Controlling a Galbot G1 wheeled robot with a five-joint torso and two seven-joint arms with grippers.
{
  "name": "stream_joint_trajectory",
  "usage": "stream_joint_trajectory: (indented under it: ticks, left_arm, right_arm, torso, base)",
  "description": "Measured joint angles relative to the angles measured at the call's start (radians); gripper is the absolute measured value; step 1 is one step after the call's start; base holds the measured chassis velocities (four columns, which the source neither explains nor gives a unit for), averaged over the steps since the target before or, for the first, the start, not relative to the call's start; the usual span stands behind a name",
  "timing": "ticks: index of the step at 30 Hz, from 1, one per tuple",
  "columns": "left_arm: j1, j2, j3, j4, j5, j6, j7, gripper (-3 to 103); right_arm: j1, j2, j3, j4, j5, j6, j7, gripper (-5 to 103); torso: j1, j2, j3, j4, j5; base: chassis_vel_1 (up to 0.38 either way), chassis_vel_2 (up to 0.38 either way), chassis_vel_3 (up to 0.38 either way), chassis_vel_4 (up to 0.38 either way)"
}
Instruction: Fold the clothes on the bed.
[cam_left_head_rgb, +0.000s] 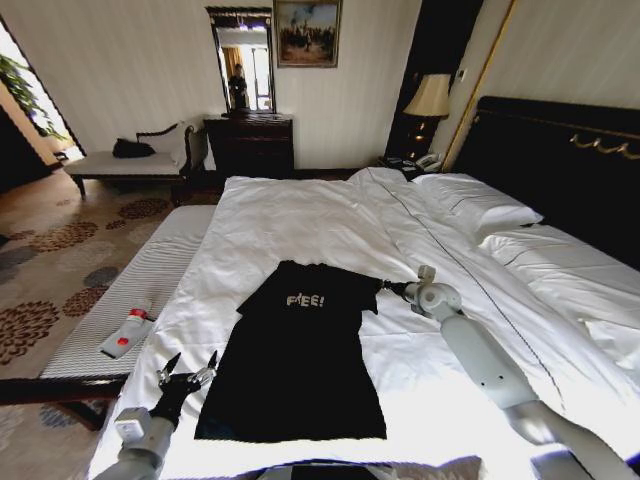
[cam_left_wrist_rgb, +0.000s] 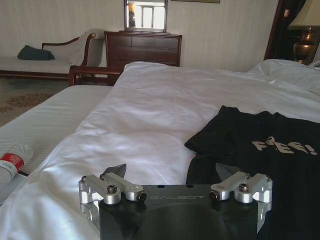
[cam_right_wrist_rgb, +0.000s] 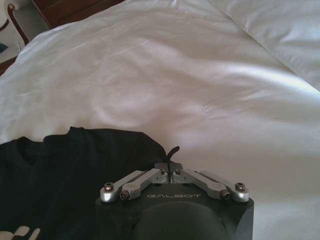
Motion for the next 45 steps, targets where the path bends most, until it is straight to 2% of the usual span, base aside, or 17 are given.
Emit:
stream_joint_trajectory:
  ticks: [4,8,12,13,17,18,21,25,28,29,32,37,38,40,41,44,45]
  left_arm:
    - [-0.015,0.007,0.011,0.011,-0.008,0.008,-0.008,100]
    - [-0.064,0.031,0.028,0.03,-0.071,0.038,-0.035,100]
    - [-0.213,0.1,0.072,0.086,-0.202,0.08,-0.07,100]
    - [-0.213,0.1,0.072,0.086,-0.202,0.08,-0.07,100]
    - [-0.399,0.212,0.164,0.159,-0.25,0.096,-0.072,100]
    - [-0.399,0.212,0.164,0.159,-0.25,0.096,-0.072,100]
    - [-0.523,0.312,0.258,0.199,-0.222,0.1,-0.04,100]
    - [-0.59,0.365,0.322,0.234,-0.184,0.099,-0.013,100]
    - [-0.718,0.433,0.443,0.306,-0.031,0.05,0.056,100]
    - [-0.718,0.433,0.443,0.306,-0.031,0.05,0.056,100]
    - [-0.788,0.474,0.528,0.329,0.036,0.016,0.107,100]
    - [-0.802,0.487,0.571,0.352,0.086,-0.016,0.142,102]
    - [-0.797,0.489,0.581,0.359,0.106,-0.027,0.153,97]
    - [-0.779,0.49,0.589,0.365,0.135,-0.04,0.171,100]
    - [-0.77,0.49,0.592,0.369,0.148,-0.043,0.176,103]
    - [-0.766,0.486,0.595,0.377,0.174,-0.044,0.176,101]
    - [-0.767,0.481,0.596,0.385,0.206,-0.045,0.174,100]
  right_arm:
    - [-0.011,0.004,-0.004,-0.007,-0.024,0.005,-0.007,0]
    - [-0.022,0.003,-0.004,-0.006,-0.027,0.005,-0.009,0]
    - [-0.031,-0.002,-0.003,-0.004,-0.027,0.005,-0.009,0]
    - [-0.031,-0.002,-0.003,-0.004,-0.027,0.005,-0.009,0]
    - [-0.033,-0.006,-0.003,-0.005,-0.027,0.005,-0.006,0]
    - [-0.033,-0.006,-0.003,-0.005,-0.027,0.005,-0.006,0]
    - [-0.033,-0.002,-0.002,-0.011,-0.027,0.005,-0.001,0]
    - [-0.033,0.003,0.002,-0.016,-0.03,0.005,0.001,0]
    - [-0.033,0.016,0.006,-0.03,-0.037,0.005,0.002,0]
    - [-0.033,0.016,0.006,-0.03,-0.037,0.005,0.002,0]
    - [-0.03,0.026,0.006,-0.042,-0.044,0.005,0.002,0]
    - [-0.027,0.03,0.006,-0.049,-0.047,0.005,0.002,0]
    - [-0.025,0.031,0.006,-0.05,-0.048,0.005,0.002,0]
    - [-0.022,0.031,0.005,-0.054,-0.048,0.005,0.002,0]
    - [-0.02,0.031,0.004,-0.055,-0.048,0.005,0.002,0]
    - [-0.018,0.03,0.004,-0.056,-0.048,0.004,0.002,0]
    - [-0.018,0.029,0.003,-0.056,-0.048,0.004,0.002,0]
  torso:
    - [0.0,0.0,0.0,0.0001,0.0001]
    - [0.0,0.0,0.0,0.0001,0.0001]
    - [0.0,0.0,0.0,0.0,-0.0002]
    - [0.0,0.0,0.0,0.0,-0.0002]
    - [0.0,0.0,0.0,-0.0002,-0.0003]
    - [0.0,0.0,0.0,-0.0002,-0.0003]
    - [0.0,0.0,0.0,-0.0001,0.0001]
    - [0.0,0.0,0.0,0.0,-0.0001]
    - [0.0,0.0,0.0,0.0001,-0.0002]
    - [0.0,0.0,0.0,0.0001,-0.0002]
    - [0.0,0.0,0.0,-0.0002,0.0001]
    - [0.0,0.0,0.0,0.0001,0.0001]
    - [0.0,0.0,0.0,0.0001,-0.0001]
    - [0.0,0.0,0.0,0.0002,-0.0001]
    - [0.0,0.0,0.0,0.0005,-0.0001]
    - [0.0,0.0,0.0,0.0003,0.0001]
    - [0.0,0.0,0.0,-0.0001,0.0]
  base:
    - [0.0,0.0,0.0,0.0]
    - [0.0,0.0,0.0,0.0]
    - [0.0,0.0,0.0,0.0]
    - [0.0,0.0,0.0,0.0]
    - [0.0,0.0,0.0,0.0]
    - [0.0,0.0,0.0,0.0]
    - [0.0,0.0,0.0,0.0]
    - [0.0,0.0,0.0,0.0]
    - [0.0,0.0,0.0,0.0]
    - [0.0,0.0,0.0,0.0]
    - [0.0,0.0,0.0,0.0]
    - [0.0,0.0,0.0,0.0]
    - [0.0,0.0,0.0,0.0]
    - [0.0,0.0,0.0,0.0]
    - [0.0,0.0,0.0,0.0]
    - [0.0,0.0,0.0,0.0]
    - [0.0,0.0,0.0,0.0]
